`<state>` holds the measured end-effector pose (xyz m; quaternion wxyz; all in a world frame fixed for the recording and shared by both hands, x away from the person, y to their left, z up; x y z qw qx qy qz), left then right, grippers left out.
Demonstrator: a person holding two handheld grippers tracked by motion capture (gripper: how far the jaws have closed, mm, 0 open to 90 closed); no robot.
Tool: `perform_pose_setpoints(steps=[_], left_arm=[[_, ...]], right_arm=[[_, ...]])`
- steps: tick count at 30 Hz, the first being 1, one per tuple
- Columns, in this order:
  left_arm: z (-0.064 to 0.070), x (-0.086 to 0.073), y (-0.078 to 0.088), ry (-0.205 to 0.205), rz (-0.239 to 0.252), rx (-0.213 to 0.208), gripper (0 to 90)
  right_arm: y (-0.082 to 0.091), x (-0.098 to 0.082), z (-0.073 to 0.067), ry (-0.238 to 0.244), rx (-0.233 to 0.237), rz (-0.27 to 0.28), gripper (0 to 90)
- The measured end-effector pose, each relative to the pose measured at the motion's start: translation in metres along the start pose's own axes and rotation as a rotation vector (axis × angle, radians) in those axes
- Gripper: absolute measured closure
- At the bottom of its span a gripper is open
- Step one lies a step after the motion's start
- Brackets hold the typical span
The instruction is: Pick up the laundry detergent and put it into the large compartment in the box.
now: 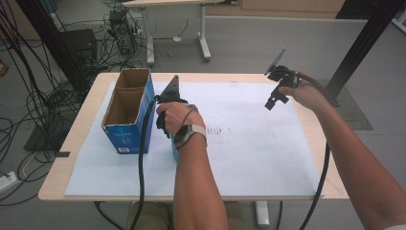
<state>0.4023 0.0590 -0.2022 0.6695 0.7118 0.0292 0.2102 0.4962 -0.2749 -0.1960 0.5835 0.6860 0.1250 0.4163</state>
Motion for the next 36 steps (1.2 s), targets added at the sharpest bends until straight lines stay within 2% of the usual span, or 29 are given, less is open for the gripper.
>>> perform_pose_setpoints(steps=[36], left_arm=[[0.0011,-0.0011,0.0002,-0.012,0.004,0.002,38.5]], right_arm=[[-0.0003,0.0002,-0.0008,0.005,0.002,-0.002,5.8]])
Point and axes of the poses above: each handheld gripper's, and its own axes: y roughly backward along the jaws, x roughly out of its top, z roughly to its right, the point moved 5 cm from there along -y, roughly forward along the jaws, and after that the axes turned 13 degrees about z, right-handed, at the moved point
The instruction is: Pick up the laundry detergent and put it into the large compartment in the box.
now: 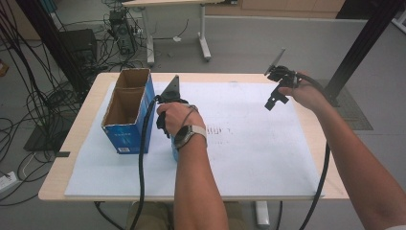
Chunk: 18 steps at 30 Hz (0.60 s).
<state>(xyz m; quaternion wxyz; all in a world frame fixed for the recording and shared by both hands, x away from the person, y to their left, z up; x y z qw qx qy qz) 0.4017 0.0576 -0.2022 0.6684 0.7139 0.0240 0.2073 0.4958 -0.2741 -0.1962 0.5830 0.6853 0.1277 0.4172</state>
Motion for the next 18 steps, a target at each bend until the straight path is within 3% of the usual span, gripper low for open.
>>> perform_pose_setpoints(steps=[18], left_arm=[[0.0006,0.0003,0.0002,-0.003,-0.005,0.0,38.4]], right_arm=[[-0.0003,0.0005,-0.0008,-0.002,0.0,-0.003,5.8]])
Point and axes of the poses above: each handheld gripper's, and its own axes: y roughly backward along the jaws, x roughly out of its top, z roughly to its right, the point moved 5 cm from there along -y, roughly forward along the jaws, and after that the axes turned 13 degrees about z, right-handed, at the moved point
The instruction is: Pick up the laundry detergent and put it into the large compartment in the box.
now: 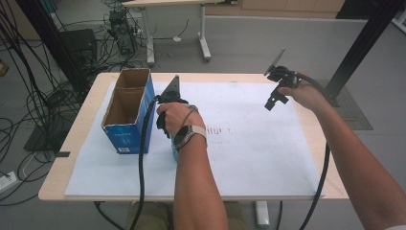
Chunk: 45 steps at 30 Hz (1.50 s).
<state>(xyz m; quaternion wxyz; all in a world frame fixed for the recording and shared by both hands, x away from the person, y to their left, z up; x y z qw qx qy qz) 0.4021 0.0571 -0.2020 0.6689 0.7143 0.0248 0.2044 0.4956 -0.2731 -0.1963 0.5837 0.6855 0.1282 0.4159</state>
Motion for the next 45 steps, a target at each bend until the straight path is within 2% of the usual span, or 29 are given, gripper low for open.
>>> perform_pose_setpoints(steps=[27,32,39,45], left_arm=[[0.001,0.0,0.002,-0.034,-0.016,-0.011,38.3],[-0.001,-0.001,0.006,-0.058,-0.019,-0.013,38.3],[-0.001,-0.006,0.018,-0.116,-0.019,0.005,38.2],[-0.005,-0.011,0.032,-0.15,-0.013,-0.018,38.2]], right_arm=[[0.003,-0.001,-0.004,0.003,-0.005,0.006,5.8],[0.007,-0.003,-0.006,0.002,-0.005,0.007,5.8],[0.015,-0.006,-0.012,-0.002,-0.009,0.014,5.9],[0.023,-0.008,-0.021,-0.003,-0.013,0.021,5.9]])
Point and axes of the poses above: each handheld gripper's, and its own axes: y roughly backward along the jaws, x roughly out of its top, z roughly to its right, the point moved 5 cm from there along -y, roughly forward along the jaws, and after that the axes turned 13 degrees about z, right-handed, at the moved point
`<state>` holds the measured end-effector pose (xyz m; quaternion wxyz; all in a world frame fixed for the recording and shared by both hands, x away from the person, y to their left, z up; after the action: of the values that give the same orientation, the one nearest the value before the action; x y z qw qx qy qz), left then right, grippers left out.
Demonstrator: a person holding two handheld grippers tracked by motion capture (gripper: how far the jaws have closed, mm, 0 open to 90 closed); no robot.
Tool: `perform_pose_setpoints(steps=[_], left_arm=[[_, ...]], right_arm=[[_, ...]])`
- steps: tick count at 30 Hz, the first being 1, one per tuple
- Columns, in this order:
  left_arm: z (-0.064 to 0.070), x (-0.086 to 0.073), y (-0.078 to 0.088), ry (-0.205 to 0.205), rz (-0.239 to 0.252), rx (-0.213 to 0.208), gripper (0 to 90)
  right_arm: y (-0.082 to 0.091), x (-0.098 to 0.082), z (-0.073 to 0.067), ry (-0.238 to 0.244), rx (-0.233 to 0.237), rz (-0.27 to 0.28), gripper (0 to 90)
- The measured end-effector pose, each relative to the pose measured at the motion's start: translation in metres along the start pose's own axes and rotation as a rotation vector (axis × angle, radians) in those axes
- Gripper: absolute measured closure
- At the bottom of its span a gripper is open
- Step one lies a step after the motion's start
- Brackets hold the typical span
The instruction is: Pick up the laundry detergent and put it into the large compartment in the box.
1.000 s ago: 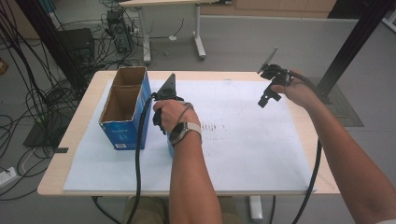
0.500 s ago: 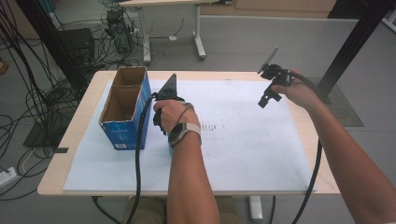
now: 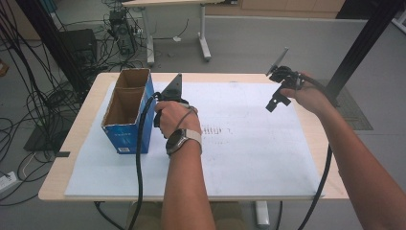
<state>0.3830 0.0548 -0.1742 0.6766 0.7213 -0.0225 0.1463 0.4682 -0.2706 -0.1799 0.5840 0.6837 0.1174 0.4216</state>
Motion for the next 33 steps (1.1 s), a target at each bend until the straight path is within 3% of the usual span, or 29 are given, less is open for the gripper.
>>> perform_pose_setpoints(steps=[7,9,17,33], left_arm=[[0.001,-0.008,0.014,-0.064,0.013,-0.026,38.2],[0.001,-0.009,0.02,-0.099,0.001,-0.035,38.2],[0.0,-0.015,0.037,-0.135,0.008,-0.044,38.2],[-0.004,-0.015,0.087,-0.205,0.042,-0.064,38.2]], right_arm=[[0.013,0.0,-0.013,-0.005,-0.009,0.005,6.0],[0.017,-0.001,-0.017,-0.007,-0.011,0.012,6.1],[0.029,-0.005,-0.031,-0.022,-0.014,0.014,6.0],[0.036,-0.005,-0.047,-0.038,-0.014,0.01,6.0]])
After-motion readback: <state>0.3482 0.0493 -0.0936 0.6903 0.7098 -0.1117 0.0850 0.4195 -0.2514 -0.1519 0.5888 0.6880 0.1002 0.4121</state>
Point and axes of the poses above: each handheld gripper's, and its own axes: y roughly backward along the jaws, x roughly out of its top, z roughly to its right, the point moved 5 cm from there along -y, roughly forward along the jaws, and after that the axes turned 13 degrees about z, right-handed, at the moved point
